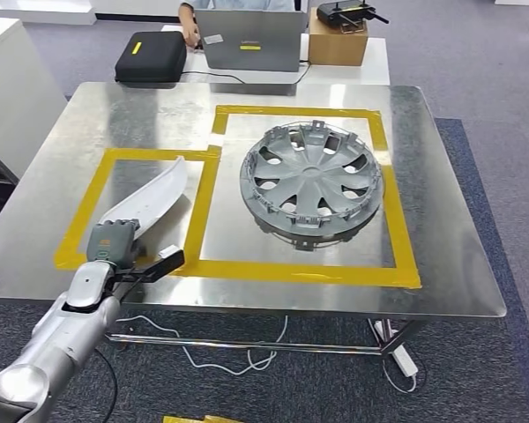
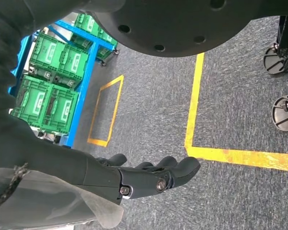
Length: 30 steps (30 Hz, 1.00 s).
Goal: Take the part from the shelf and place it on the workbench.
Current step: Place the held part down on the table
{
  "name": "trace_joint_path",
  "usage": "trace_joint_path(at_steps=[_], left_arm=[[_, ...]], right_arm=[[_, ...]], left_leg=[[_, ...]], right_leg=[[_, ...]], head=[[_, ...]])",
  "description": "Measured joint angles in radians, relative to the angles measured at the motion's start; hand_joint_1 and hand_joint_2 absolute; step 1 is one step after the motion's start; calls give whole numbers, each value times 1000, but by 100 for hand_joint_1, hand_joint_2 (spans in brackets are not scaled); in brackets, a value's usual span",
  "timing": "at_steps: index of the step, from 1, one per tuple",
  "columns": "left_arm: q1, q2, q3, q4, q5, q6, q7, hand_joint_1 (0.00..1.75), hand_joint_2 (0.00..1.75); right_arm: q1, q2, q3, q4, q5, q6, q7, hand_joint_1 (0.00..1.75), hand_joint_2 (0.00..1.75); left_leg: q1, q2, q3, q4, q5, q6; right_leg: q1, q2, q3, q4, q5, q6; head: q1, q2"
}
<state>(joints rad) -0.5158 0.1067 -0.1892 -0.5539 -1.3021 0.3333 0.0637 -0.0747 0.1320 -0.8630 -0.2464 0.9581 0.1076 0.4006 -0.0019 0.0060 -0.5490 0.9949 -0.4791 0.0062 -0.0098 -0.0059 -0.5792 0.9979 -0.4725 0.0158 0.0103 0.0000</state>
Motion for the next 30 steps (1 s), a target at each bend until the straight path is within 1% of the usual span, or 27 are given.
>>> trace_joint_path(at_steps=[6, 17, 20, 24, 26, 30], left_arm=[[-5, -18, -11, 0, 0, 2, -6, 175, 175], [-6, -27, -18, 0, 0, 3, -7, 175, 175], [-7, -28, -18, 0, 5, 6, -21, 175, 175], [-6, -30, -25, -1, 22, 16, -64, 0, 175], [-5, -31, -32, -3, 27, 18, -67, 0, 175], [-4, -33, -45, -7, 32, 33, -36, 0, 0]], right_arm=[[0, 0, -1, 0, 0, 0, 0, 0, 175], [0, 0, -1, 0, 0, 0, 0, 0, 175], [0, 0, -1, 0, 0, 0, 0, 0, 175], [1, 0, -2, 0, 3, 1, 1, 0, 0], [1, 0, -2, 0, 5, 2, 1, 0, 0], [0, 3, -4, 3, 9, 6, 1, 0, 0]], left_leg=[[0, 0, 0, 0, 0, 0], [0, 0, 0, 0, -1, 0], [0, 0, 0, 0, -1, 0], [0, 0, 0, 0, -1, 0], [0, 0, 0, 0, -1, 0], [0, 0, 0, 0, -1, 0]], right_leg=[[0, 1, -1, 0, 0, 0], [0, 1, -1, 0, 0, 0], [0, 1, -1, 0, 0, 0], [0, 1, -1, 0, 0, 0], [0, 1, -1, 0, 0, 0], [0, 1, -1, 0, 0, 0]], head=[[0, 0], [0, 0], [0, 0], [0, 0], [0, 0], [0, 0]])
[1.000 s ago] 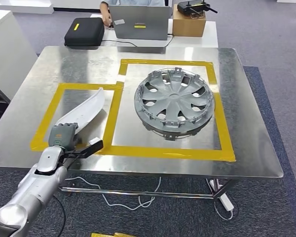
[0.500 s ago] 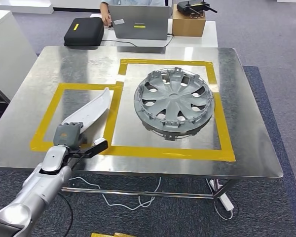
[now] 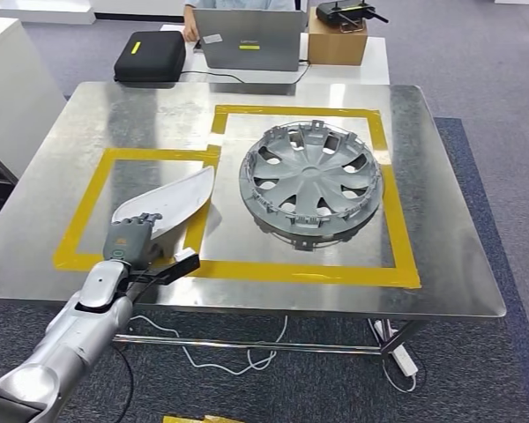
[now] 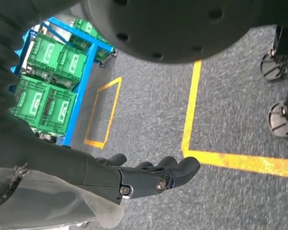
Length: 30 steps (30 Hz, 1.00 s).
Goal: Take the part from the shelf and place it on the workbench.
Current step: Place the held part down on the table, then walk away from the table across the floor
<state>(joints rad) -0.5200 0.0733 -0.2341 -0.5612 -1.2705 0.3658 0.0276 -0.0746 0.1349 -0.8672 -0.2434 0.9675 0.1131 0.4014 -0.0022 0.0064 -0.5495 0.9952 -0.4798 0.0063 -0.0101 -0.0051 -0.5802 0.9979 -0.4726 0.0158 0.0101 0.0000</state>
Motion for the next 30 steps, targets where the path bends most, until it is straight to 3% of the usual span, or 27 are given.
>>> trace_joint_path(at_steps=[3, 6, 9, 14, 22, 30], left_arm=[[0, -1, -3, 0, 15, 34, 20, 0, 0], [33, -1, 9, -43, 144, 115, -67, 0, 0], [170, 0, 49, -261, 303, 164, -160, 0, 0], [401, 2, 93, -638, 399, 175, -199, 0, 0], [671, -6, 196, -1026, 554, 209, -304, 0, 0], [732, -15, 239, -1123, 563, 208, -319, 0, 0]], right_arm=[[0, 4, -1, 3, 2, -2, 0, 0, 0], [1, 7, -10, 4, -9, -8, 0, 0, 0], [11, 12, -29, 5, -26, -17, -2, 0, 0], [25, 15, -60, 5, -45, -28, -2, 0, 0], [31, 21, -104, 3, -60, -41, -2, 0, 0], [32, 25, -117, 2, -61, -41, -3, 0, 0]], left_leg=[[0, 0, 0, 0, 0, 0], [0, 2, 0, 0, -1, -1], [0, 6, 2, 0, -3, -2], [0, 7, 2, 0, -7, -2], [-2, 7, 3, 1, -12, 1], [-4, 7, 3, 6, -16, 7]], right_leg=[[0, 0, 0, 0, 0, 0], [0, 2, 0, 0, 0, 0], [0, 6, 0, 0, -1, -1], [0, 6, 0, 0, -4, 0], [-2, 5, 2, -1, -7, 1], [-4, 3, 6, -1, -8, 5]], head=[[0, 0], [0, 0], [0, 0], [0, 0], [0, 0], [0, 0]])
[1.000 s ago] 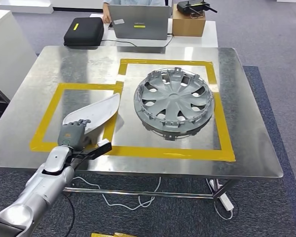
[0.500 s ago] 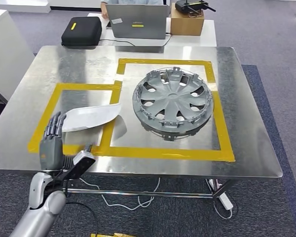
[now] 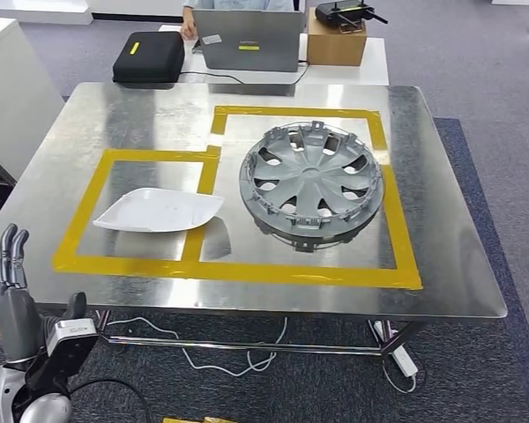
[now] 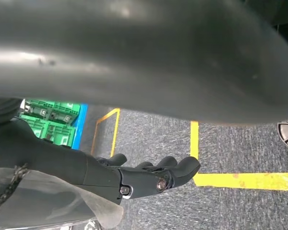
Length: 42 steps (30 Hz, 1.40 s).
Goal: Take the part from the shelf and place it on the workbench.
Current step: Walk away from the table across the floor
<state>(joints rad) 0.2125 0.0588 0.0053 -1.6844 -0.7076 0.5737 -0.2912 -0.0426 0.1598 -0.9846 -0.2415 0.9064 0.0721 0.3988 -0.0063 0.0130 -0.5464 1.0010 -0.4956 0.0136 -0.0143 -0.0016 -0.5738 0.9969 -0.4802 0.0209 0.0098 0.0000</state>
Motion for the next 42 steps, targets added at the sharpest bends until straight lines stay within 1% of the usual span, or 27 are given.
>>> trace_joint_path(at_steps=[3, 5, 6, 8, 9, 10, 11, 14, 16, 18, 20, 21, 23, 24, 25, 26, 27, 29, 31, 33, 35, 36, 37, 39, 40, 41, 42], left_arm=[[4, -2, 6, -11, 0, 0, -1, 0, 0], [10, -7, 14, -30, 1, 0, -2, 0, 0], [12, -9, 17, -38, 2, -1, -2, 0, 0], [15, -13, 19, -44, 3, -1, -3, 0, 0], [17, -14, 20, -44, 5, -1, -4, 0, 0], [20, -16, 22, -45, 12, 0, -8, 0, 0], [26, -20, 26, -48, 24, 1, -16, 0, 0], [61, -42, 60, -75, 103, 1, -79, 0, 0], [86, -69, 105, -98, 176, -20, -144, 0, 0], [102, -109, 171, -110, 236, -69, -201, 0, 0], [108, -158, 253, -111, 278, -142, -236, 0, 0], [108, -183, 296, -110, 294, -183, -247, 0, 0], [101, -237, 392, -99, 319, -271, -254, 0, 0], [91, -265, 446, -79, 329, -313, -249, 0, 0], [75, -289, 507, -40, 334, -354, -245, 0, 0], [54, -305, 575, 17, 334, -389, -248, 0, 0], [31, -315, 647, 90, 326, -417, -264, 0, 0], [-15, -320, 790, 239, 290, -449, -307, 0, 0], [-59, -324, 910, 368, 236, -451, -312, 0, 0], [-96, -327, 1006, 487, 188, -434, -293, 0, 0], [-124, -328, 1079, 592, 156, -413, -284, 0, 0], [-135, -328, 1107, 638, 143, -404, -282, 0, 0], [-146, -328, 1130, 679, 131, -395, -280, 0, 0], [-161, -326, 1168, 750, 111, -383, -277, 0, 0], [-167, -325, 1184, 781, 103, -378, -276, 0, 0], [-174, -324, 1198, 808, 97, -375, -276, 0, 0], [-179, -323, 1210, 830, 93, -373, -275, 0, 0]], right_arm=[[0, 1, 0, 0, 0, 0, 0, 0, 0], [-1, 3, -1, -3, 0, 0, 0, 0, 0], [-1, 3, -1, -4, 0, -1, 0, 0, 0], [0, 3, -3, -6, 0, -1, 0, 0, 0], [1, 3, -5, -6, 0, -1, 0, 0, 0], [2, 3, -7, -6, 0, -2, 0, 0, 0], [3, 3, -9, -7, 0, -3, 0, 0, 0], [4, 4, -17, -11, 0, -7, 0, 0, 0], [6, 6, -24, -13, 3, -8, -4, 0, 0], [9, 7, -32, -16, 9, -8, -7, 0, 0], [11, 7, -42, -20, 16, -8, -7, 0, 0], [11, 8, -47, -22, 19, -8, -7, 0, 0], [11, 8, -58, -25, 25, -4, -7, 0, 0], [12, 9, -65, -26, 29, -1, -7, 0, 0], [14, 9, -72, -28, 32, 4, -7, 0, 0], [15, 9, -79, -30, 36, 9, -7, 0, 0], [15, 10, -87, -32, 40, 15, -7, 0, 0], [15, 12, -99, -37, 51, 24, -7, 0, 0], [14, 15, -110, -40, 68, 31, -7, 0, 0], [14, 16, -120, -42, 84, 37, -7, 0, 0], [14, 16, -128, -42, 96, 40, -9, 0, 0], [14, 16, -131, -42, 101, 40, -10, 0, 0], [13, 16, -135, -43, 106, 40, -11, 0, 0], [12, 16, -142, -43, 115, 40, -11, 0, 0], [12, 16, -144, -43, 118, 40, -12, 0, 0], [12, 16, -146, -43, 121, 40, -13, 0, 0], [11, 16, -148, -44, 123, 40, -13, 0, 0]], left_leg=[[-1, 0, 0, 2, -1, 3], [4, 1, 8, -10, 7, 16], [6, 2, 12, -17, 11, 22], [10, 3, 15, -24, 16, 28], [10, 3, 15, -24, 16, 27], [10, 3, 15, -23, 16, 27], [11, 3, 16, -22, 14, 25], [13, 3, 18, -9, 3, 8], [10, 3, 15, 1, -1, -6], [10, 3, 14, 4, 0, -15], [13, 1, 8, 23, -24, -24], [15, -1, -2, 54, -54, -29], [15, -2, -39, 163, -131, -34], [15, -3, -55, 214, -158, -35], [15, -3, -60, 242, -169, -34], [15, -3, -48, 236, -160, -32], [15, -3, -20, 194, -136, -28], [12, -5, 61, 60, -87, -14], [5, -7, 102, -20, -65, -4], [-1, -7, 98, -28, -53, 3], [1, -1, 87, -33, -32, 15], [3, 3, 77, -36, -21, 22], [5, 6, 65, -36, -10, 27], [3, 11, 37, -34, 9, 32], [1, 15, 24, -33, 18, 33], [0, 20, 10, -30, 27, 33], [-2, 24, -2, -27, 34, 32]], right_leg=[[-1, 0, 1, 0, 0, 3], [-2, 0, -10, 26, -22, 12], [-2, 1, -29, 69, -48, 17], [-4, 1, -89, 201, -115, 24], [-5, 1, -115, 256, -134, 26], [-6, 1, -125, 278, -134, 28], [-7, 0, -116, 260, -116, 29], [-10, -5, -15, 69, -32, 27], [-8, -6, 19, 12, -23, 17], [-6, -4, 19, 14, -21, 6], [-7, -3, 16, 12, -15, -5], [-8, -4, 14, 11, -12, -11], [-6, -4, 5, 10, -6, -20], [-4, -4, 0, 10, -2, -24], [-2, -4, -6, 11, 3, -26], [-1, -3, -13, 11, 8, -27], [1, -1, -20, 11, 14, -27], [5, 6, -33, 11, 28, -23], [6, 8, -38, 10, 40, -13], [4, 6, -38, 6, 53, 1], [1, 8, -48, 17, 36, 13], [1, 8, -60, 47, 1, 17], [1, 8, -76, 96, -49, 19], [1, 8, -106, 224, -140, 25], [1, 7, -108, 267, -156, 26], [2, 7, -95, 282, -150, 26], [2, 4, -60, 255, -126, 25]], head=[[0, 0], [3, 0], [4, 0], [6, 0], [6, 0], [6, 0], [6, 0], [6, 0], [4, 0], [3, 0], [2, 0], [0, 0], [-1, 0], [-1, 0], [-1, 0], [-1, 0], [-2, 0], [-3, 0], [-1, 0], [0, 0], [1, 0], [4, 0], [6, 0], [11, 0], [11, 0], [11, 0], [11, 0]])
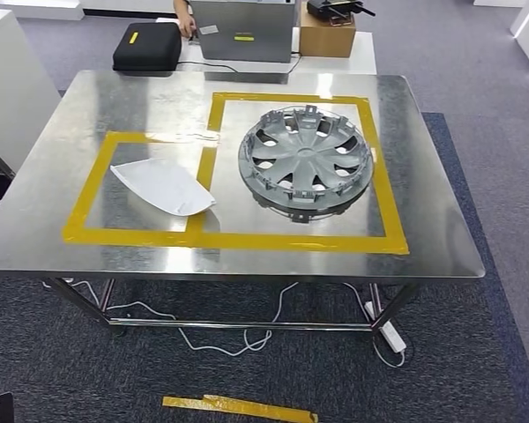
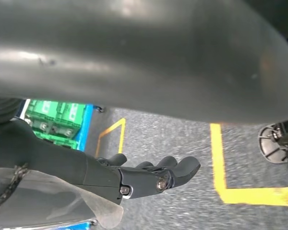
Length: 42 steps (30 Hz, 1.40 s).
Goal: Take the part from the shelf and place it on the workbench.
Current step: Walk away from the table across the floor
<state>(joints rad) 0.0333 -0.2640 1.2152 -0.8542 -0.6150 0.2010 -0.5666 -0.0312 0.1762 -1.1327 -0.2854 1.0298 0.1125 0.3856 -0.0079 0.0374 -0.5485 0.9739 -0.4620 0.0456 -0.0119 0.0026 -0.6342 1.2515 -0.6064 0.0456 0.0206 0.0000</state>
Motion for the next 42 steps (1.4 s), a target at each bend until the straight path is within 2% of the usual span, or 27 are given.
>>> trace_joint_path(at_steps=[2, 3, 5, 7, 8, 10, 12, 13, 14, 15, 17, 19, 20, 22, 24, 27, 28, 29, 30, 31, 33, 34, 36, 38, 39, 40, 42], left_arm=[[-9, 2, 17, 34, -4, 1, 0, 0, 0], [-13, 4, 24, 47, -5, 1, 0, 0, 0], [-19, 8, 36, 68, -9, 2, 0, 0, 0], [-24, 13, 45, 82, -17, 2, -1, 0, 0], [-25, 16, 48, 88, -23, 1, -2, 0, 0], [-27, 25, 55, 103, -37, 1, -1, 0, 0], [-28, 35, 59, 124, -56, -1, 7, 0, 0], [-30, 39, 60, 139, -68, -2, 12, 0, 0], [-32, 43, 60, 156, -80, -4, 18, 0, 0], [-34, 45, 60, 173, -91, -4, 24, 0, 0], [-38, 49, 60, 210, -112, -2, 39, 0, 0], [-41, 52, 60, 251, -132, 5, 56, 0, 0], [-42, 52, 60, 272, -141, 10, 64, 0, 0], [-44, 52, 60, 307, -151, 19, 76, 0, 0], [-47, 52, 60, 334, -155, 24, 83, 0, 0], [-50, 53, 60, 364, -162, 31, 100, 0, 0], [-51, 53, 60, 373, -166, 34, 110, 0, 0], [-52, 54, 60, 381, -169, 37, 120, 0, 0], [-52, 54, 61, 389, -171, 39, 128, 0, 0], [-53, 53, 61, 397, -172, 41, 135, 0, 0], [-56, 49, 64, 411, -176, 44, 145, 0, 0], [-57, 46, 64, 416, -180, 47, 148, 0, 0], [-58, 42, 65, 424, -190, 49, 151, 0, 0], [-57, 42, 67, 428, -200, 50, 151, 0, 0], [-56, 41, 67, 430, -203, 50, 151, 0, 0], [-55, 41, 67, 431, -206, 49, 151, 0, 0], [-54, 38, 68, 433, -210, 49, 152, 0, 0]], right_arm=[[-2, 0, -2, -2, 2, 0, 0, 0, 0], [-5, -1, -2, -3, 3, 0, 1, 0, 0], [-11, -1, -3, -5, 7, 1, -4, 0, 0], [-9, -1, -3, -6, 13, 2, -14, 0, 0], [-8, -1, -3, -6, 17, 3, -20, 0, 0], [-6, -3, -3, -6, 23, 5, -22, 0, 0], [-6, -4, -3, -6, 30, 8, -22, 0, 0], [-5, -4, -3, -6, 33, 9, -21, 0, 0], [-6, -4, -3, -6, 36, 10, -20, 0, 0], [-6, -4, -4, -6, 38, 10, -20, 0, 0], [-8, -4, -6, -6, 41, 11, -20, 0, 0], [-12, -5, -9, -6, 44, 12, -20, 0, 0], [-14, -5, -10, -6, 46, 12, -20, 0, 0], [-17, -6, -11, -6, 50, 12, -21, 0, 0], [-16, -7, -15, -6, 52, 12, -21, 0, 0], [-17, -9, -19, -6, 56, 10, -19, 0, 0], [-18, -9, -19, -6, 57, 8, -19, 0, 0], [-18, -10, -20, -6, 60, 6, -19, 0, 0], [-19, -10, -20, -6, 62, 4, -19, 0, 0], [-19, -10, -21, -6, 65, 3, -19, 0, 0], [-22, -12, -22, -6, 72, 1, -18, 0, 0], [-24, -13, -22, -6, 75, 0, -18, 0, 0], [-29, -14, -22, -6, 81, -2, -22, 0, 0], [-28, -14, -23, -6, 88, -2, -30, 0, 0], [-26, -14, -23, -5, 90, -3, -33, 0, 0], [-24, -14, -24, -5, 92, -3, -34, 0, 0], [-22, -14, -25, -4, 93, -1, -33, 0, 0]], left_leg=[[-3, 9, -19, 8, 11, -4], [-5, 13, -26, 13, 15, -7], [-7, 26, -34, 21, 27, -17], [-5, 35, -39, 23, 36, -29], [-3, 27, -42, 31, 23, -37], [3, -4, -59, 91, -55, -52], [9, -24, -80, 213, -156, -63], [11, -26, -83, 264, -178, -66], [13, -27, -74, 291, -177, -69], [15, -27, -50, 279, -154, -69], [19, -33, 38, 162, -99, -68], [19, -45, 113, 35, -89, -62], [18, -50, 126, 6, -95, -58], [16, -49, 116, -3, -91, -42], [16, -43, 95, -4, -73, -19], [13, -35, 50, -4, -36, 0], [10, -33, 33, -3, -23, 1], [7, -31, 16, -2, -11, 2], [4, -29, 0, 0, 0, 2], [2, -27, -15, 2, 11, 2], [-4, -27, -37, 6, 30, -1], [-7, -26, -44, 9, 39, -5], [-9, -24, -56, 12, 57, -13], [-8, -23, -68, 15, 67, -24], [-7, -24, -74, 27, 48, -30], [-5, -27, -84, 57, 9, -37], [4, -29, -107, 175, -101, -50]], right_leg=[[4, -20, 110, -136, 43, -8], [7, -34, 166, -213, 49, -14], [13, -49, 215, -298, 40, -23], [13, -42, 204, -311, 47, -35], [11, -39, 196, -313, 56, -43], [7, -34, 175, -316, 78, -57], [8, -27, 149, -314, 100, -61], [9, -25, 137, -311, 110, -61], [9, -23, 123, -306, 120, -59], [9, -21, 109, -299, 128, -57], [8, -17, 82, -283, 141, -50], [10, -13, 60, -268, 152, -39], [10, -12, 52, -264, 160, -33], [10, -9, 39, -261, 175, -19], [8, -5, 20, -240, 145, -7], [6, -4, -29, -78, 0, 1], [6, -4, -39, -14, -30, 3], [6, -4, -36, 24, -30, 3], [6, -4, -18, 32, -9, 1], [7, -4, 19, 1, 23, -4], [12, -6, 138, -144, 58, -18], [15, -7, 196, -228, 53, -24], [20, -9, 254, -326, 34, -31], [18, -11, 242, -340, 41, -39], [15, -13, 232, -340, 51, -46], [12, -15, 221, -341, 63, -53], [11, -18, 193, -335, 82, -61]], head=[[0, 0], [0, 0], [0, 0], [1, 0], [0, 0], [-4, 0], [-9, 0], [-9, 0], [-9, 0], [-9, 0], [-9, 0], [-9, 0], [-9, 0], [-9, 0], [-7, 0], [-3, 0], [-2, 0], [-2, 0], [-2, 0], [-2, 0], [-2, 0], [-2, 0], [-2, 0], [-2, 0], [-4, 0], [-6, 0], [-12, 0]])
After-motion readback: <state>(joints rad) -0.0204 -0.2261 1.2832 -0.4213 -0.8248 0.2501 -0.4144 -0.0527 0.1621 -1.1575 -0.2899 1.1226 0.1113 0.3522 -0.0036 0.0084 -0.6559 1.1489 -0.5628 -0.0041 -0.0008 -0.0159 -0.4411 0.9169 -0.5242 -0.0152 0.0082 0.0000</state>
